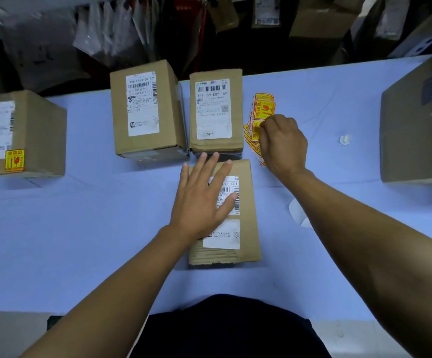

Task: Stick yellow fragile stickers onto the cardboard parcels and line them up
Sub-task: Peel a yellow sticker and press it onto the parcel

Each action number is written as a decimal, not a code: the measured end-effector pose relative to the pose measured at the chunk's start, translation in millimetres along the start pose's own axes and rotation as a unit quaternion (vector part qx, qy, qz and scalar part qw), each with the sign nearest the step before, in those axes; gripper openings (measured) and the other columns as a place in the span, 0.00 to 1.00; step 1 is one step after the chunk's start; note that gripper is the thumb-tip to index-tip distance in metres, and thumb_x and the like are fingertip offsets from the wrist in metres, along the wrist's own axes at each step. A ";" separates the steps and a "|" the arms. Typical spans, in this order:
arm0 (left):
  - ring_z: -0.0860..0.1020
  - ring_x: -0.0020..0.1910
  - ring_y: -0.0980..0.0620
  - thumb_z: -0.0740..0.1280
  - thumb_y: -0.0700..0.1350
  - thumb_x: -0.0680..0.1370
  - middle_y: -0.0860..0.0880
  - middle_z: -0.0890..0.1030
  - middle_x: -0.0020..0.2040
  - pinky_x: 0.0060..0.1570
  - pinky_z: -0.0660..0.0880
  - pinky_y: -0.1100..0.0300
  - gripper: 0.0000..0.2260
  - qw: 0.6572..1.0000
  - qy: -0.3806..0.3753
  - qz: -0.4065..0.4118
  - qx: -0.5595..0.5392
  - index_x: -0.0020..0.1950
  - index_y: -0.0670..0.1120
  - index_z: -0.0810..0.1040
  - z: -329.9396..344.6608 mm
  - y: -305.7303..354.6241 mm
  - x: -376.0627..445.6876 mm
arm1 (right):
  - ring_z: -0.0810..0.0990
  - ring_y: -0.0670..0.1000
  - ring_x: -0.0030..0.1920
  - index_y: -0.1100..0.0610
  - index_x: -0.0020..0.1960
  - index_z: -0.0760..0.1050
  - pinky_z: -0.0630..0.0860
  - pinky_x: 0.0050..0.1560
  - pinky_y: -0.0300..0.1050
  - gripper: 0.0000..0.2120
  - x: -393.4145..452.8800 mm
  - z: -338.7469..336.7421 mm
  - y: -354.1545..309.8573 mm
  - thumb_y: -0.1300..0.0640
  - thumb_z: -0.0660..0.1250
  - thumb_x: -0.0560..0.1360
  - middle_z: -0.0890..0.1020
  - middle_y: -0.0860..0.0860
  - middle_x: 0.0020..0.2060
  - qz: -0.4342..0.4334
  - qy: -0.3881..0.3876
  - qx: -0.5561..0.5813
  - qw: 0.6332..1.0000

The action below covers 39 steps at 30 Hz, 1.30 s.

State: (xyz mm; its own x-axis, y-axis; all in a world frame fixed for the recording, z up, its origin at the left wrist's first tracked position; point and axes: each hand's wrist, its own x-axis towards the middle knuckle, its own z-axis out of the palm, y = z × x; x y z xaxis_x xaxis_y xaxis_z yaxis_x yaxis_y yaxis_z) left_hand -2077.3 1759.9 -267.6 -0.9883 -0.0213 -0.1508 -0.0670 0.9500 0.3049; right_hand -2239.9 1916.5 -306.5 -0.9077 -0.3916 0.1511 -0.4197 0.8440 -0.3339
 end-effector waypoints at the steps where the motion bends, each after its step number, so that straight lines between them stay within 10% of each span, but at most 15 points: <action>1: 0.55 0.79 0.45 0.54 0.61 0.80 0.46 0.61 0.79 0.76 0.45 0.43 0.29 1.000 -0.006 0.000 0.001 0.79 0.50 0.61 -0.9 0.2 -0.1 | 0.77 0.58 0.45 0.60 0.49 0.78 0.67 0.36 0.46 0.10 -0.4 -7.4 -5.1 0.55 0.61 0.80 0.81 0.55 0.45 0.041 0.001 0.047 0.998; 9: 0.52 0.80 0.46 0.58 0.54 0.82 0.45 0.59 0.80 0.76 0.45 0.51 0.24 0.997 -0.015 0.003 -0.078 0.77 0.47 0.65 -24.4 4.6 -2.7 | 0.79 0.50 0.37 0.60 0.49 0.80 0.79 0.36 0.44 0.06 -29.8 -73.0 -46.3 0.62 0.64 0.77 0.81 0.51 0.38 0.386 -0.013 0.532 0.754; 16: 0.82 0.41 0.53 0.65 0.51 0.80 0.50 0.84 0.42 0.47 0.78 0.54 0.11 0.883 0.050 -0.167 -0.436 0.48 0.45 0.82 -65.0 34.6 -15.3 | 0.81 0.48 0.37 0.60 0.47 0.80 0.79 0.40 0.44 0.04 -87.1 -106.1 -90.1 0.64 0.67 0.78 0.83 0.51 0.37 0.350 -0.066 0.588 0.726; 22: 0.73 0.26 0.60 0.66 0.40 0.80 0.53 0.75 0.27 0.30 0.72 0.66 0.13 0.789 0.019 -0.201 -0.580 0.35 0.45 0.75 -80.6 48.7 -37.2 | 0.82 0.44 0.36 0.58 0.48 0.80 0.78 0.39 0.40 0.03 -116.3 -118.1 -115.9 0.63 0.68 0.77 0.83 0.45 0.34 0.323 -0.052 0.578 0.747; 28: 0.74 0.28 0.54 0.67 0.41 0.80 0.48 0.77 0.35 0.31 0.72 0.63 0.04 0.723 -0.005 -0.290 -0.627 0.46 0.45 0.79 -89.2 35.2 -51.4 | 0.79 0.54 0.56 0.54 0.68 0.74 0.78 0.45 0.48 0.23 -139.6 -119.2 -114.8 0.64 0.65 0.74 0.79 0.51 0.61 -0.021 0.022 0.127 0.991; 31: 0.74 0.29 0.53 0.67 0.41 0.79 0.48 0.77 0.35 0.33 0.72 0.60 0.01 0.682 -0.048 -0.334 -0.649 0.49 0.44 0.79 -94.3 25.3 -54.2 | 0.77 0.59 0.56 0.57 0.59 0.79 0.75 0.34 0.46 0.24 -145.7 -119.8 -117.5 0.71 0.68 0.64 0.80 0.57 0.59 -0.165 0.048 0.018 0.985; 39: 0.75 0.34 0.50 0.67 0.43 0.79 0.45 0.77 0.39 0.38 0.76 0.56 0.04 0.646 -0.101 -0.320 -0.686 0.48 0.43 0.78 -98.7 15.4 -72.4 | 0.77 0.57 0.47 0.57 0.45 0.80 0.75 0.31 0.48 0.04 -151.4 -113.2 -129.8 0.65 0.70 0.72 0.82 0.51 0.42 -0.175 0.076 0.005 0.982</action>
State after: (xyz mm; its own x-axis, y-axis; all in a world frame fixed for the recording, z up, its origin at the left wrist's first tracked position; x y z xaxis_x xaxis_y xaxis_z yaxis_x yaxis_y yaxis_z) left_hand -2020.3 1745.3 -159.2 -0.6702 -0.1005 -0.7354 -0.6471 -0.4062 0.6452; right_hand -2048.4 1907.7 -180.7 -0.6977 -0.5973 0.3955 -0.7070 0.6631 -0.2457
